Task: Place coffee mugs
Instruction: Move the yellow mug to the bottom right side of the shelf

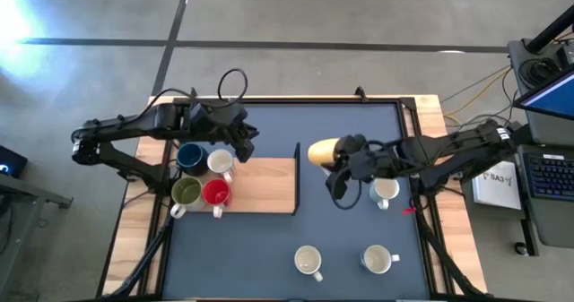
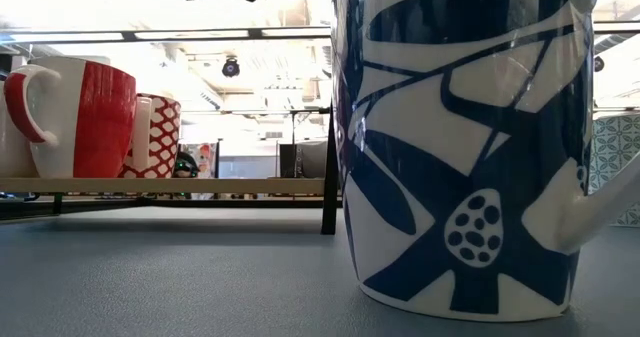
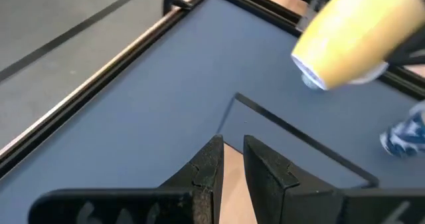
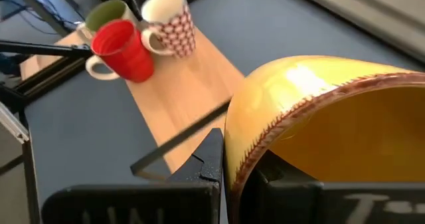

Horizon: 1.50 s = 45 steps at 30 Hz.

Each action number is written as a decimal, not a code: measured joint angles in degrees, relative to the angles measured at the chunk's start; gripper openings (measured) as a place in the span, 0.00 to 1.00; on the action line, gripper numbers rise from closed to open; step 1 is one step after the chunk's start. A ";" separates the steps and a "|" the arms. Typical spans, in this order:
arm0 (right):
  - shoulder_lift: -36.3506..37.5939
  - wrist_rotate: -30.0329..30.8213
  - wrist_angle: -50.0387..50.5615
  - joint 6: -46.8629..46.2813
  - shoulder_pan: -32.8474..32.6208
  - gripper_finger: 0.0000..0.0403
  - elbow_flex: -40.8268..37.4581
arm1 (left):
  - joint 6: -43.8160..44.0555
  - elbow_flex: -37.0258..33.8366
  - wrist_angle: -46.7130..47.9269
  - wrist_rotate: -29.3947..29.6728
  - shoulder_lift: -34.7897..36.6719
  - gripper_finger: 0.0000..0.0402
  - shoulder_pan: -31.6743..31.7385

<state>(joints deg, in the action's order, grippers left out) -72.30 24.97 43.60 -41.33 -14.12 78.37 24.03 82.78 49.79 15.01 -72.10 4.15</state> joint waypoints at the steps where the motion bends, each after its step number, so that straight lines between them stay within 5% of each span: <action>1: -0.33 0.63 1.10 -2.21 -0.90 0.03 0.00 | -0.54 0.00 0.25 0.00 0.25 0.10 -0.56; 7: -3.04 0.58 4.45 -15.66 -6.82 0.03 0.00 | -5.09 0.00 2.25 -2.55 1.40 0.10 -4.59; 18: -12.90 -9.44 4.30 -31.06 -12.76 0.03 0.00 | -5.33 0.00 4.34 -2.56 1.87 0.10 -10.55; 29: -19.54 -19.10 4.11 -33.22 -13.14 0.03 0.00 | -1.91 -0.01 4.32 -2.37 1.87 0.10 -17.48; 45: -26.26 -16.15 4.06 -29.30 -12.99 0.03 0.00 | 1.55 -0.04 4.29 -1.88 1.84 0.10 -19.38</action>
<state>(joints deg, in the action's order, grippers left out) -98.57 8.82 47.66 -70.63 -27.11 78.37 25.58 82.74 54.08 13.13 -70.26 -15.22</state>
